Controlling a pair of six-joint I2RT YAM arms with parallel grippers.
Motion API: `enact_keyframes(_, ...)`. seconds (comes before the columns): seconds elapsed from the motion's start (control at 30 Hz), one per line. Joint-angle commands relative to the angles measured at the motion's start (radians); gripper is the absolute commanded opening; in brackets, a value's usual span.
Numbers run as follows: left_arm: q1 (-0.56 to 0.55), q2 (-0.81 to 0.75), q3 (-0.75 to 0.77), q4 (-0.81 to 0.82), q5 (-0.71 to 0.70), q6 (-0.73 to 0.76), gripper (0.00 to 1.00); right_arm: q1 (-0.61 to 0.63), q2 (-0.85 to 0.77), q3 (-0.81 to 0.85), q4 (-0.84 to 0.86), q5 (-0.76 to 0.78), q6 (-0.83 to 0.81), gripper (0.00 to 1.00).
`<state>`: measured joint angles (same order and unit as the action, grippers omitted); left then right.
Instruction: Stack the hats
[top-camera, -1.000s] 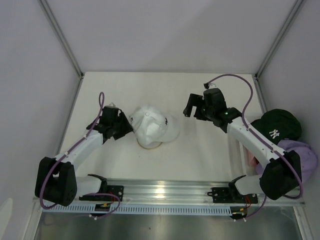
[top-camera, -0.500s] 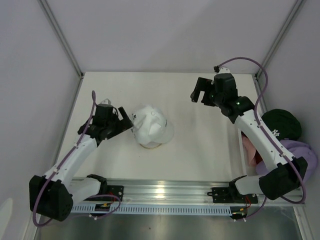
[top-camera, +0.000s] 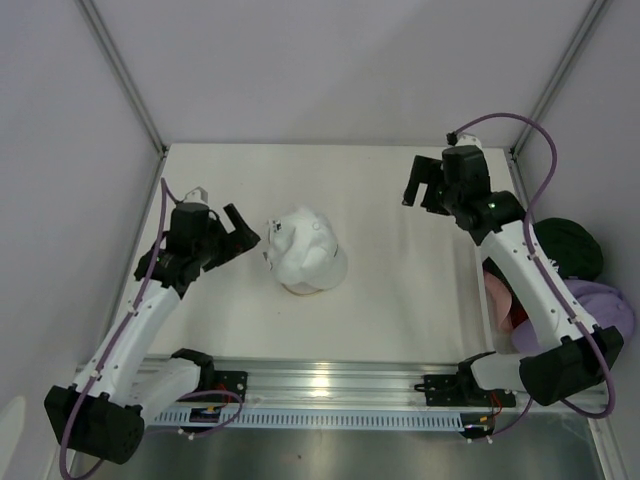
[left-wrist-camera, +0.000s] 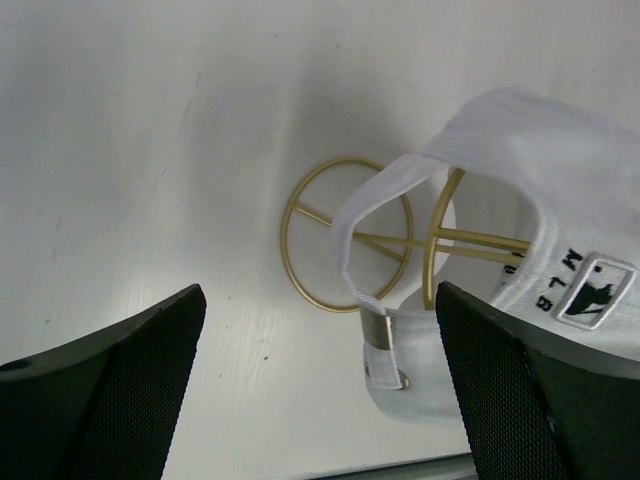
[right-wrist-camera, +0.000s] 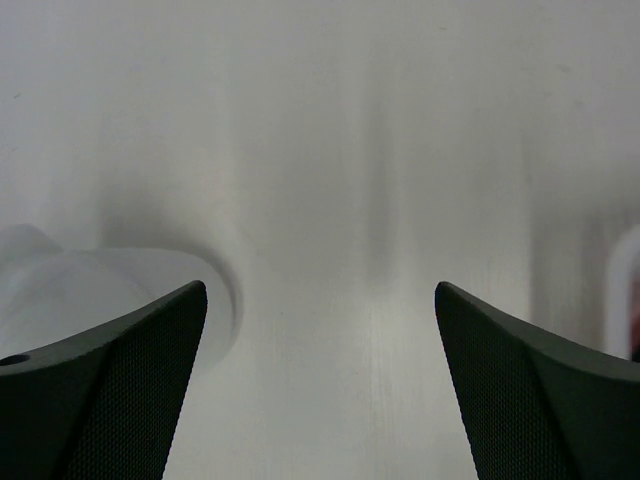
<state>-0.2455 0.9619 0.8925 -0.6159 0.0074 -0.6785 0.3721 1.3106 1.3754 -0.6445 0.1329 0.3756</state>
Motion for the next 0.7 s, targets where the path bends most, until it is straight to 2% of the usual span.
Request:
enact_keyframes(0.0,0.041,-0.038,0.075,-0.065,-0.004,0.057,1.00,-0.054,-0.022,0.114,-0.145,0.216,0.011,1.00)
enact_keyframes(0.07,0.086,-0.069,0.123,-0.082,0.012,0.098,1.00,-0.136,-0.010,0.209,-0.281,0.330,0.048,1.00)
enact_keyframes(0.17,0.129,-0.094,0.180,-0.134,0.013,0.171,0.99,-0.228,-0.025,0.263,-0.375,0.469,0.071,1.00)
enact_keyframes(0.23,0.133,-0.097,0.264,-0.179,0.000,0.215,1.00,-0.275,-0.039,0.280,-0.402,0.514,0.081,1.00)
enact_keyframes(0.27,0.133,-0.098,0.282,-0.188,-0.003,0.224,0.99,-0.341,-0.048,0.287,-0.429,0.525,0.089,1.00)
enact_keyframes(0.37,0.133,-0.101,0.348,-0.208,0.023,0.238,1.00,-0.490,-0.057,0.277,-0.457,0.531,0.138,1.00)
enact_keyframes(0.5,0.132,-0.085,0.353,-0.209,0.065,0.241,0.99,-0.675,-0.080,0.202,-0.445,0.476,0.210,1.00)
enact_keyframes(0.67,0.132,-0.081,0.321,-0.186,0.109,0.220,1.00,-0.720,-0.102,0.134,-0.345,0.569,0.172,1.00)
